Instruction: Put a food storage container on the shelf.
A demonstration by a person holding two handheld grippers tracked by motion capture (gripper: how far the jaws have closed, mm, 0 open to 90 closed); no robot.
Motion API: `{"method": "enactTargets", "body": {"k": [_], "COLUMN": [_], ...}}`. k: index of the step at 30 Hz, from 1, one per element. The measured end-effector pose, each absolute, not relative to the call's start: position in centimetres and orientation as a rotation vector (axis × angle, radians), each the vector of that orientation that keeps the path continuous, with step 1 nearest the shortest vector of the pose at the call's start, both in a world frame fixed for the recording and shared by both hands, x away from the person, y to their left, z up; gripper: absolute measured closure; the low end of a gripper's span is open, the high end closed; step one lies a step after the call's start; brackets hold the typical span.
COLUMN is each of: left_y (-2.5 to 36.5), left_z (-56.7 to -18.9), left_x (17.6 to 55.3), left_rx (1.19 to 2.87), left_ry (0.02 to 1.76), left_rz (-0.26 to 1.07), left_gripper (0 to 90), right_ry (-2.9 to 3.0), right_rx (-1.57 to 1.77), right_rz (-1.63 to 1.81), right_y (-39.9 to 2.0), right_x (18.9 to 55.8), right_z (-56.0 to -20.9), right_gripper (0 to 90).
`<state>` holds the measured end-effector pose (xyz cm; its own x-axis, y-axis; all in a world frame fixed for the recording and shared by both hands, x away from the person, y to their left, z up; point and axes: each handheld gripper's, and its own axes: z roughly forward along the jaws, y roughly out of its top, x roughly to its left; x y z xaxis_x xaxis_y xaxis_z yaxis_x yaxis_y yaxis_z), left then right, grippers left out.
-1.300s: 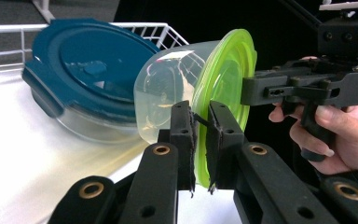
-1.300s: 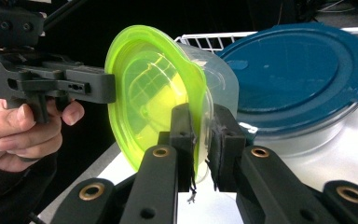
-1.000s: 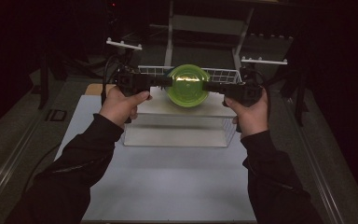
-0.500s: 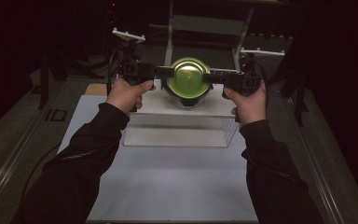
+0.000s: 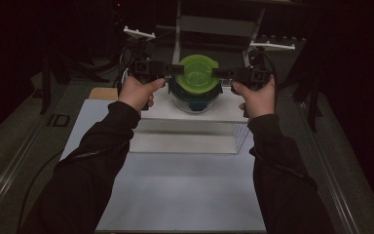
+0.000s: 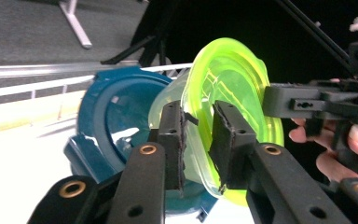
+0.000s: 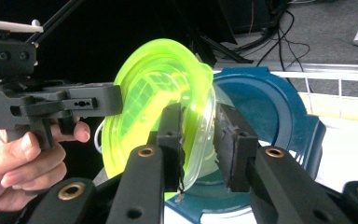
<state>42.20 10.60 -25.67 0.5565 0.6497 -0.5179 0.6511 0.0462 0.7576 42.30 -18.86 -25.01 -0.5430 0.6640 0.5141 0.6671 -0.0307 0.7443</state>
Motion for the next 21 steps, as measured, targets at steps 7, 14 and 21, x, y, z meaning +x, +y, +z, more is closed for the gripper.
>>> {"method": "enactTargets", "body": {"k": [7,14,21], "left_y": [10.4,10.4,10.2], "left_z": [-26.2,-26.8,-26.8], "left_x": [43.2,44.0,44.0], "left_rx": [1.601,1.568,1.589], "left_ry": [1.127,1.121,1.117], "left_rz": [0.008,-0.026,0.065], "left_gripper": [66.1,65.2,56.9], "right_ry": [-2.2,-2.202,-2.194], "right_rx": [-1.572,-1.598,-1.599], "right_rz": [-1.653,-1.657,-1.651], "right_y": [-18.7,-18.6,-18.7], "right_x": [43.8,44.5,44.9], "right_z": [-25.2,-25.1,-25.2], "right_gripper": [69.2,69.5,65.4]}}
